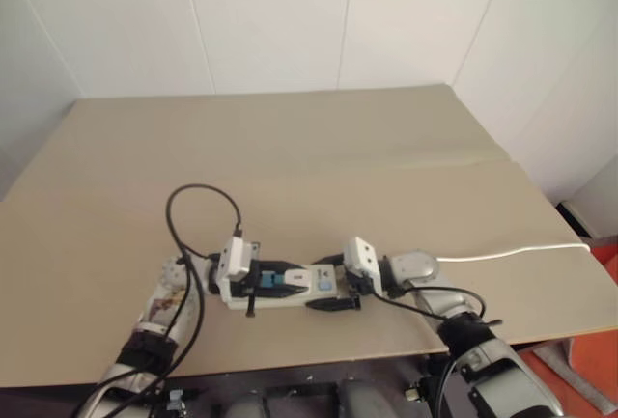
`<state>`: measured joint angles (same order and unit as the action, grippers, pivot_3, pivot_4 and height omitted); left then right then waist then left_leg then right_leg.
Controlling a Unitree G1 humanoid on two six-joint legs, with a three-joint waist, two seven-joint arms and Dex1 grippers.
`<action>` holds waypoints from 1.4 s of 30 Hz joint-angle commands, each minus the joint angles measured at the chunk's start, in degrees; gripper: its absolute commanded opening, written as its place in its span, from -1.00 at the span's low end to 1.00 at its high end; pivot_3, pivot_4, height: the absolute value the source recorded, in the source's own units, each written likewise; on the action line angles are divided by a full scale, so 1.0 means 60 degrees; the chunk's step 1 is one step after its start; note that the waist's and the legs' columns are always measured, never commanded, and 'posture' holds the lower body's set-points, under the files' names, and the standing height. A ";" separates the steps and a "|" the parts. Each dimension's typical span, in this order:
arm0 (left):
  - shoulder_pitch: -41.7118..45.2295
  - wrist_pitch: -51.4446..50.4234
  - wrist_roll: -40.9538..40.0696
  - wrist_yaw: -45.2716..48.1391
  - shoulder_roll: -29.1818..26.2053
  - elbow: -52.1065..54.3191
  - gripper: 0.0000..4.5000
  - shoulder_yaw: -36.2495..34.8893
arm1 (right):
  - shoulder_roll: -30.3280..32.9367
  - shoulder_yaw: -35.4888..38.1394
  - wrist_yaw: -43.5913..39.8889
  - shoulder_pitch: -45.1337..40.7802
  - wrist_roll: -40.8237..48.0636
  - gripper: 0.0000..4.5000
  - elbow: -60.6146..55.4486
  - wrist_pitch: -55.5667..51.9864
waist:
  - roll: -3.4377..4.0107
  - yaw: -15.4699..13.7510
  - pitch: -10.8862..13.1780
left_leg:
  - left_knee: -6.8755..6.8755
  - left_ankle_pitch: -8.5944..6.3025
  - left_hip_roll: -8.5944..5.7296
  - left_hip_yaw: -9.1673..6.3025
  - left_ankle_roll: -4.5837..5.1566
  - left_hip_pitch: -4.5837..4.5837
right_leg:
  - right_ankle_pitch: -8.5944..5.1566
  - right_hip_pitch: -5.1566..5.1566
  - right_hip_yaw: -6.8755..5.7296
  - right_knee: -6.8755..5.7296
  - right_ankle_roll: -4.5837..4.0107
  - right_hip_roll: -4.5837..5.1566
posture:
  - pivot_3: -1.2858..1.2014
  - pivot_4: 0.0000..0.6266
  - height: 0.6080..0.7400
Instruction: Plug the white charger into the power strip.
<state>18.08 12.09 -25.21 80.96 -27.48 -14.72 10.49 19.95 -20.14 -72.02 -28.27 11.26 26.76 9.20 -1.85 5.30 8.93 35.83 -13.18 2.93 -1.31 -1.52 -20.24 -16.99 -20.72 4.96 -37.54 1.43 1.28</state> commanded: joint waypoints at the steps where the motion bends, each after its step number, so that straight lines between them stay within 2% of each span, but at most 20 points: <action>1: -0.0493 -0.0925 0.0978 -0.0339 -0.0842 -0.0639 -0.55 0.0090 | 0.0498 0.0036 0.0052 0.0422 -0.0526 0.54 0.0658 -0.0403 | -0.0001 -0.0005 -0.0005 | 0.0000 0.0000 0.0000 0.0000 0.0000 0.0000 | 0.0000 0.0000 0.0000 0.0000 0.0000 0.0000 | 0.03 -0.52 1.00; 4: -0.0566 -0.1697 0.1051 -0.0698 -0.1089 -0.0172 -0.55 0.0218 | 0.0504 0.0044 0.0052 0.0398 -0.0528 0.54 0.0678 -0.0410 | 0.0000 -0.0003 -0.0008 | -0.0002 0.0000 0.0001 -0.0001 0.0000 0.0000 | -0.0001 0.0002 0.0002 0.0000 0.0000 0.0000 | 0.03 -0.52 1.00; 7: -0.0559 -0.1784 0.0996 -0.0718 -0.1239 0.0023 -0.55 0.0302 | 0.0479 0.0050 0.0077 0.0353 -0.0537 0.54 0.0734 -0.0399 | 0.0000 -0.0004 -0.0009 | -0.0002 0.0000 0.0001 -0.0002 0.0000 0.0001 | -0.0001 0.0002 0.0001 0.0000 0.0000 -0.0001 | 0.03 -0.52 1.00; 9: -0.0517 -0.1909 0.0842 -0.0659 -0.1319 0.0124 -0.23 0.0286 | 0.0433 0.0055 0.0140 0.0332 -0.0548 0.54 0.0760 -0.0396 | 0.0002 0.0013 -0.0007 | -0.0002 0.0000 0.0001 -0.0001 0.0000 0.0001 | -0.0002 0.0002 0.0002 0.0001 0.0000 0.0000 | 0.03 -0.52 1.00; 10: -0.0484 -0.1989 0.0806 -0.0626 -0.1346 0.0151 -0.13 0.0280 | 0.0409 0.0059 0.0167 0.0312 -0.0552 0.54 0.0788 -0.0394 | 0.0005 0.0012 -0.0007 | -0.0002 0.0000 0.0000 0.0000 0.0000 0.0001 | -0.0003 0.0000 0.0005 -0.0002 -0.0004 -0.0002 | 0.03 -0.52 1.00; 18: -0.0422 -0.2345 0.0254 -0.0430 -0.1349 0.0758 0.99 -0.0381 | 0.0298 0.0041 0.0148 0.0317 -0.0607 0.54 0.0808 -0.0354 | 0.0028 -0.0235 -0.0033 | 0.0013 0.0000 -0.0015 0.0011 0.0000 0.0010 | -0.0006 -0.0031 0.0017 0.0002 -0.0008 0.0022 | 0.03 -0.52 1.00; 25: 0.0320 -0.3345 -0.0664 0.0094 -0.2216 0.1445 1.00 -0.1461 | 0.0308 0.0070 0.0110 0.0309 -0.0618 0.54 0.0828 -0.0306 | -0.0036 -0.0220 -0.0006 | 0.0011 0.0000 -0.0009 0.0015 0.0000 -0.0012 | -0.0005 -0.0065 0.0029 -0.0004 -0.0007 0.0008 | 0.03 -0.52 1.00; 28: 0.0789 -0.3810 -0.1076 0.0408 -0.2684 0.1606 1.00 -0.1847 | 0.0467 0.0216 0.0013 0.0378 -0.0458 0.97 0.0520 -0.0475 | -0.0048 -0.0228 -0.0002 | 0.0012 0.0000 -0.0010 0.0014 0.0000 -0.0020 | -0.0004 -0.0073 0.0026 -0.0003 -0.0008 0.0009 | 0.03 -0.52 1.00; 32: 0.0929 -0.3890 -0.1276 0.0473 -0.2907 0.1764 1.00 -0.2334 | 0.1107 0.0779 0.0019 0.0763 -0.0019 0.99 -0.0625 -0.0721 | -0.0021 -0.0317 0.0015 | 0.0011 0.0000 -0.0018 0.0020 -0.0001 -0.0054 | 0.0002 -0.0078 0.0021 0.0045 0.0004 0.0028 | 0.03 -0.52 1.00; 39: -0.0061 -0.4018 -0.1476 0.0296 -0.3515 0.2212 1.00 -0.3445 | 0.3271 0.3069 0.0360 0.3139 0.1474 0.99 -0.4259 -0.1721 | 0.0019 -0.0805 0.0041 | 0.0133 -0.0007 -0.0040 0.0001 -0.0002 -0.0487 | 0.0082 -0.0417 -0.0037 0.0067 -0.0019 0.0065 | 0.03 -0.52 1.00; 42: -0.0670 -0.4075 -0.1374 -0.0157 -0.3725 0.2461 1.00 -0.4058 | 0.4015 0.4462 0.0692 0.4256 0.2129 0.99 -0.5441 -0.2241 | 0.0052 -0.0836 0.0086 | 0.0145 -0.0018 -0.0043 -0.0007 0.0004 -0.0526 | 0.0083 -0.0439 -0.0047 0.0075 -0.0020 0.0070 | 0.03 -0.52 1.00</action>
<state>14.88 -12.52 -32.94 81.50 -48.34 -2.37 -10.95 42.59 1.62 -69.08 -4.00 20.98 -1.29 -2.58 -1.53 0.28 9.44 36.70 -13.29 2.67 -1.34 -1.48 -23.40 -16.49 -23.35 4.70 -37.09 1.32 1.69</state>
